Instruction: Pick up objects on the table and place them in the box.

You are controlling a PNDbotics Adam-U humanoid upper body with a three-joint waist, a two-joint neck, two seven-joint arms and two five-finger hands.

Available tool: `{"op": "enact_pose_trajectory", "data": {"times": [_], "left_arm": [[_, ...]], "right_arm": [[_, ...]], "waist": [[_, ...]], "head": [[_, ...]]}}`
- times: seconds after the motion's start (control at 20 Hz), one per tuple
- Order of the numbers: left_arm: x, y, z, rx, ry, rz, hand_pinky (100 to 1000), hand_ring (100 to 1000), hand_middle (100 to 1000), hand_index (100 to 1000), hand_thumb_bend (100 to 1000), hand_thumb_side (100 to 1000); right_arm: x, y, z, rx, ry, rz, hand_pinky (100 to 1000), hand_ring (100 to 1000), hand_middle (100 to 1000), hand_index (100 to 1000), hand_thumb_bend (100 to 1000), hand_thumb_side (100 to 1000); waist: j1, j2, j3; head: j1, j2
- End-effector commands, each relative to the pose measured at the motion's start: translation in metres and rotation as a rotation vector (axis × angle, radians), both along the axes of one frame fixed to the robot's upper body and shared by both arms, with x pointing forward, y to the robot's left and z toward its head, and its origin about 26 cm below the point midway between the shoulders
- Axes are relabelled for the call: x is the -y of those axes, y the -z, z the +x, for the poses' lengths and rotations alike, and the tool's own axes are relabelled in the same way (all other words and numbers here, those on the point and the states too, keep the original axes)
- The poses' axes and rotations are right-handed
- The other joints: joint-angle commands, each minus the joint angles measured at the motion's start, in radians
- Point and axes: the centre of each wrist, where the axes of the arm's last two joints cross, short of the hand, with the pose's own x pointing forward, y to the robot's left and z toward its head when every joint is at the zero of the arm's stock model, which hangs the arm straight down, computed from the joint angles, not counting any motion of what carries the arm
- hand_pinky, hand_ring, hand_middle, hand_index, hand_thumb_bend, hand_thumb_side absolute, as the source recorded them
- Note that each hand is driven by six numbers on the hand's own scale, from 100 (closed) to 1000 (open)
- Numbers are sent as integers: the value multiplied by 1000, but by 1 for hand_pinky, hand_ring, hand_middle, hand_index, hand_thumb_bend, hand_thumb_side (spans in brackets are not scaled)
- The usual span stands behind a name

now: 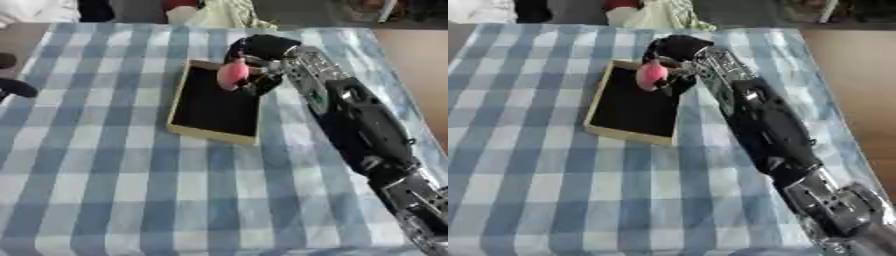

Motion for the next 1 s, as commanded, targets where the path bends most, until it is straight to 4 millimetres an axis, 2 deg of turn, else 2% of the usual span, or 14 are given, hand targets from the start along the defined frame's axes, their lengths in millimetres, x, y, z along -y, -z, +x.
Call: {"op": "enact_pose_trajectory", "data": {"times": [0.05, 0.4, 0.6, 0.7, 0.8, 1.0], "left_arm": [[2, -9, -1, 32, 12, 5, 676, 821, 724, 746, 100, 601], [1, -8, -2, 30, 11, 15, 676, 822, 724, 746, 100, 601], [2, -7, -2, 26, 12, 20, 676, 823, 725, 746, 100, 601], [2, -7, -2, 25, 13, 21, 676, 823, 725, 746, 100, 601], [2, -7, -2, 25, 11, 21, 676, 823, 725, 746, 100, 601], [1, -7, -2, 26, 11, 18, 677, 823, 725, 746, 100, 601]], "right_arm": [[-3, -10, 3, 39, 1, -21, 876, 804, 721, 796, 100, 100], [-1, 4, 5, 20, 8, -76, 892, 847, 767, 816, 100, 100], [0, 1, 5, 47, 16, -86, 902, 901, 835, 889, 100, 313], [1, -2, 4, 61, 21, -103, 911, 929, 867, 910, 122, 379], [2, -6, 3, 79, 26, -121, 919, 944, 883, 914, 156, 408], [2, -20, -1, 136, 27, -140, 924, 952, 890, 914, 167, 436]], "waist": [[4, -11, 2], [4, -8, -1], [5, -8, -4], [5, -8, -5], [6, -9, -7], [6, -11, -10]], "head": [[-4, -11], [0, -9], [0, -9], [2, -7], [4, -7], [5, -9]]}}
